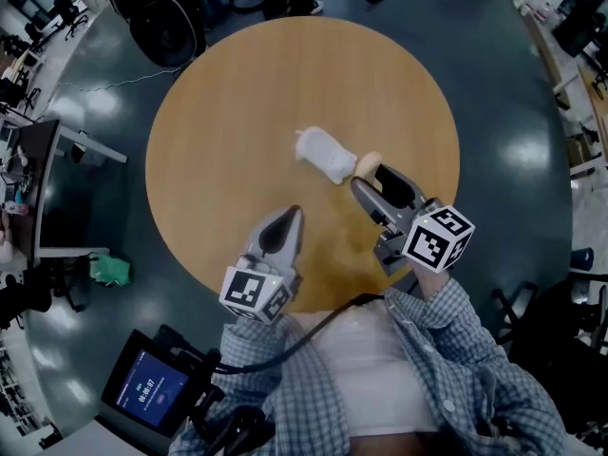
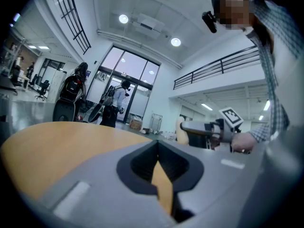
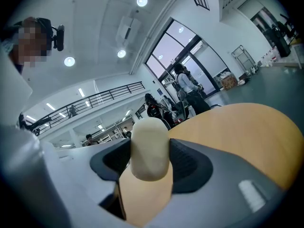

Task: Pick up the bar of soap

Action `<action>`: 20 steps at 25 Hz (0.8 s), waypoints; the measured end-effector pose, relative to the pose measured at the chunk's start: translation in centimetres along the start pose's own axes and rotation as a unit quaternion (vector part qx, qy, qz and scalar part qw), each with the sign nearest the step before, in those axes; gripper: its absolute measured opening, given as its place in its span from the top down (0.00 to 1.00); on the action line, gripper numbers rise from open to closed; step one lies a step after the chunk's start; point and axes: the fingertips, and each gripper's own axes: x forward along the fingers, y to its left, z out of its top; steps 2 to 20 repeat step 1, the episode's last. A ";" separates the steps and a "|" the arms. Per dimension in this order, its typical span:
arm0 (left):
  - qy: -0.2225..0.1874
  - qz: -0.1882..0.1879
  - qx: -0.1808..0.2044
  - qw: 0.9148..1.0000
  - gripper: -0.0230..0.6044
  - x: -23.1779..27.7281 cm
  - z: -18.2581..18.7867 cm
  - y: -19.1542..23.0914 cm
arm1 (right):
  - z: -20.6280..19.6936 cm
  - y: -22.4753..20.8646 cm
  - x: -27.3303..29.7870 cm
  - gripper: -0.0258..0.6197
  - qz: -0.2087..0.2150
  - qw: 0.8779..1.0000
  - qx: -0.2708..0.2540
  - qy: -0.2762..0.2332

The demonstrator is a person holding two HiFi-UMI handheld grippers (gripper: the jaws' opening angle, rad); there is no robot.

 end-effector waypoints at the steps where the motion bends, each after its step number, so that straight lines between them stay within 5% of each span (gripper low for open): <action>1: 0.000 0.000 0.000 1.000 0.97 0.1 0.0 0.0 | 0.1 0.0 0.1 0.56 0.001 1.000 0.000 0.000; 20: 0.000 0.000 0.000 1.000 0.97 0.1 0.0 0.0 | 0.1 0.0 0.1 0.56 0.001 1.000 0.000 0.000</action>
